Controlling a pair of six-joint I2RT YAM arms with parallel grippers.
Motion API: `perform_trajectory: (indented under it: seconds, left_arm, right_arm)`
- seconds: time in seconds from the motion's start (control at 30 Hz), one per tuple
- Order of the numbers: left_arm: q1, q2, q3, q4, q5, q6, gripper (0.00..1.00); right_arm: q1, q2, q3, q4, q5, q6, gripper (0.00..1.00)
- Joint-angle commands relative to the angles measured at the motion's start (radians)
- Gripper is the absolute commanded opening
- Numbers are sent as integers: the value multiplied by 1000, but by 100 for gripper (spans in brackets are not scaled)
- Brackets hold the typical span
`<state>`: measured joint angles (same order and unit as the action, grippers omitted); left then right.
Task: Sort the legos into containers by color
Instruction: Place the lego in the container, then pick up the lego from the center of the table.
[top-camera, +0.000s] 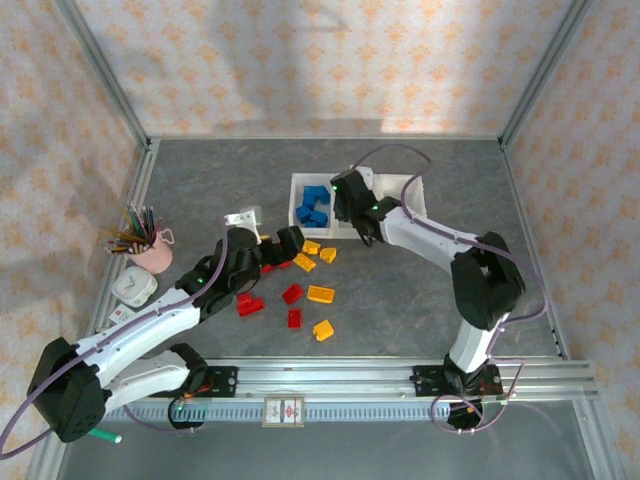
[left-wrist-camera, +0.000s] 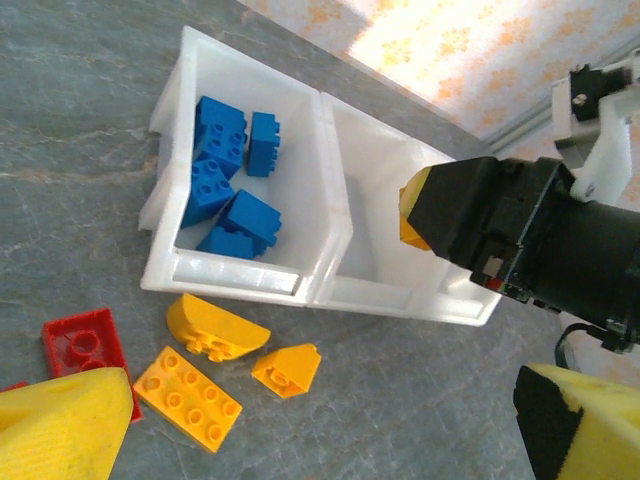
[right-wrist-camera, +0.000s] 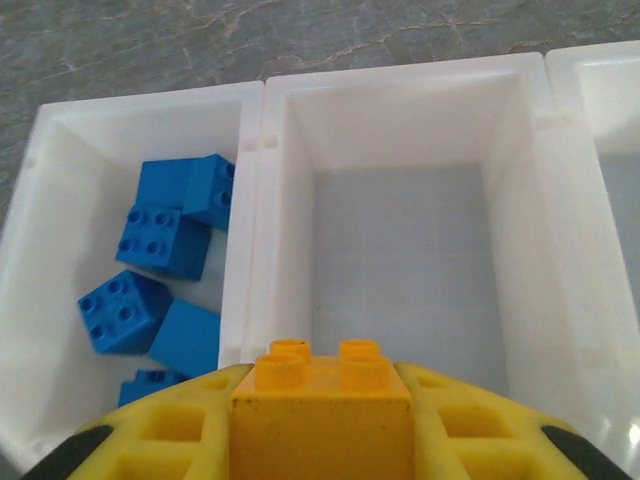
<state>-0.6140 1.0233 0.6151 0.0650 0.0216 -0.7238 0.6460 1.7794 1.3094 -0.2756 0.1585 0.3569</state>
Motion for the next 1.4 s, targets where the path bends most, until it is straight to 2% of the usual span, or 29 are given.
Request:
perform_trajectory:
  seconds: [0.0,0.13,0.4,0.6,0.67,1.03,1.37]
  left_arm:
    - [25,15,35,50,20,24,99]
    - [47,29,38,64,35,24,99]
    - [62,44,32,68,52,18,99]
    - [64,27,35,63,56,20,99]
    - [65,20,39,53,59,21,99]
    - [66,-96,7,-26,56,23,99]
    - [66,-221,-110,-58,65,-39,99]
  right_arm:
    - [-20,83,71,-16,41,-20,29]
    - [-51,148,122,-26,38,-21,30]
    - [-65,202,147,-10,30,-28,42]
    - [-65,177,159,-25,20,-46,54]
    - [-65,148,148,-29,10,-50,54]
    - [5,-70,-79,-8,-18,-5,56]
    - [126,-124,-226,34,-20,118,61]
